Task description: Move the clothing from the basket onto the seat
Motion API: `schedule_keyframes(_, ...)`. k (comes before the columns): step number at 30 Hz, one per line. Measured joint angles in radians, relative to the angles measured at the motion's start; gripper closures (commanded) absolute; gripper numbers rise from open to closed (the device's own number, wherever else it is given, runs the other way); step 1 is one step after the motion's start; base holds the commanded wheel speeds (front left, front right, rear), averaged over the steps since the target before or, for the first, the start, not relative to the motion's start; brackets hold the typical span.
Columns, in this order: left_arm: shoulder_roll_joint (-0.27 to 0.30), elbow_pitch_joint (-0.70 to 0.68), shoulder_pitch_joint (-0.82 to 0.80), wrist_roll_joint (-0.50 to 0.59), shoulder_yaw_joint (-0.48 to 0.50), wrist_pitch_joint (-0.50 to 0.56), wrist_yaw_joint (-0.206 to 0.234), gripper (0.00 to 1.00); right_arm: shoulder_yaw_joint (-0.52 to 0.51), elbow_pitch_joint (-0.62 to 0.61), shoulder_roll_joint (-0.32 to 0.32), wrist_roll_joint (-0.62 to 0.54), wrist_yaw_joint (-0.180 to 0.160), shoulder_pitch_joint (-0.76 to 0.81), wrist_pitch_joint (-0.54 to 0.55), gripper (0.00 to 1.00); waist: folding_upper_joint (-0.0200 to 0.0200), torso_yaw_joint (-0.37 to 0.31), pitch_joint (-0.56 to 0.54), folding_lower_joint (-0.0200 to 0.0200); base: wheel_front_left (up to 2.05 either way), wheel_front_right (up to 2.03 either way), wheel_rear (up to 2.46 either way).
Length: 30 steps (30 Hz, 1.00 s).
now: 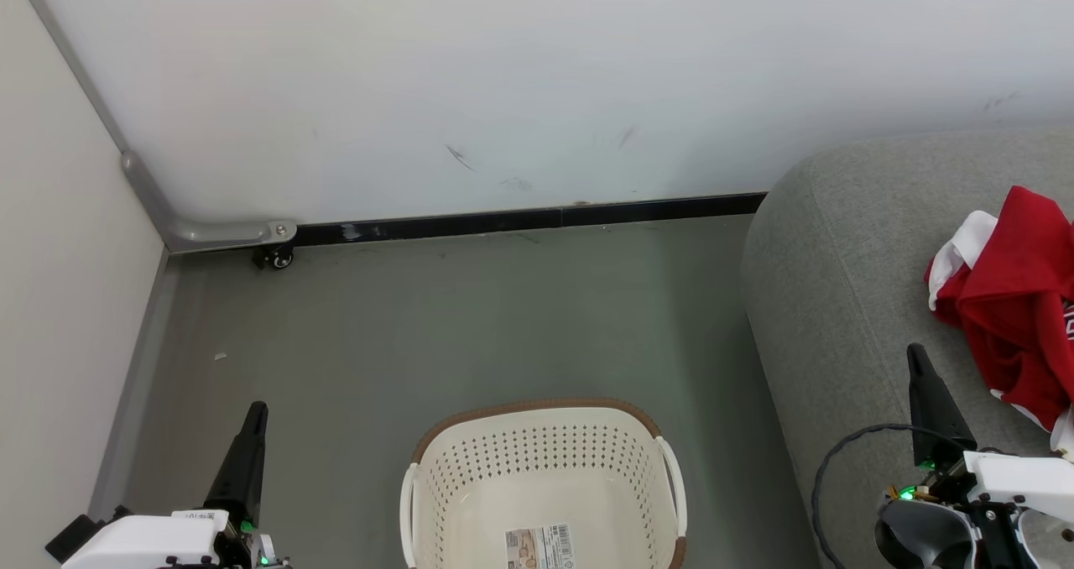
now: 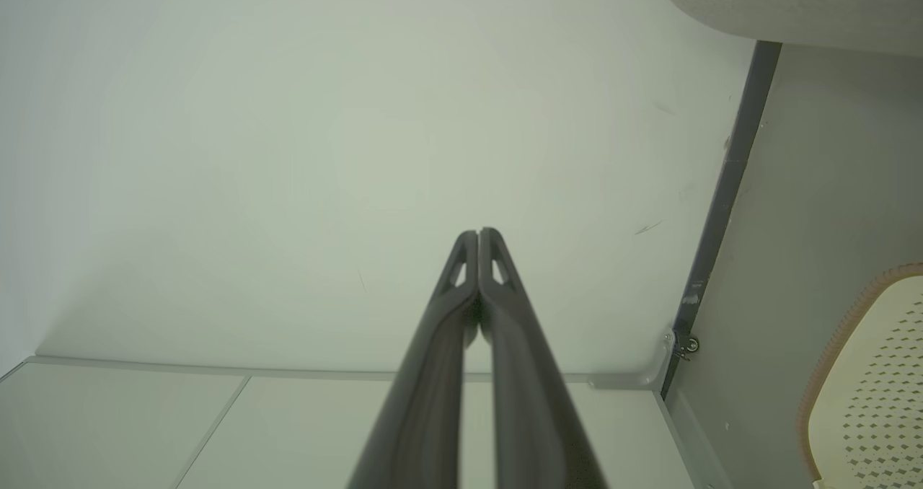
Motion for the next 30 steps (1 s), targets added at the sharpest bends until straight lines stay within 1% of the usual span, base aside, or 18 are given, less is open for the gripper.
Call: schedule_keyframes(30, -0.001, 0.001, -0.006, 0.0, 0.002, 0.0, -0.003, 1.0, -0.004, 0.0, 0.003, -0.002, 0.0, 0.0, 0.001, 1.0, 0.0, 0.0, 0.0, 0.0, 0.0, 0.0, 0.0)
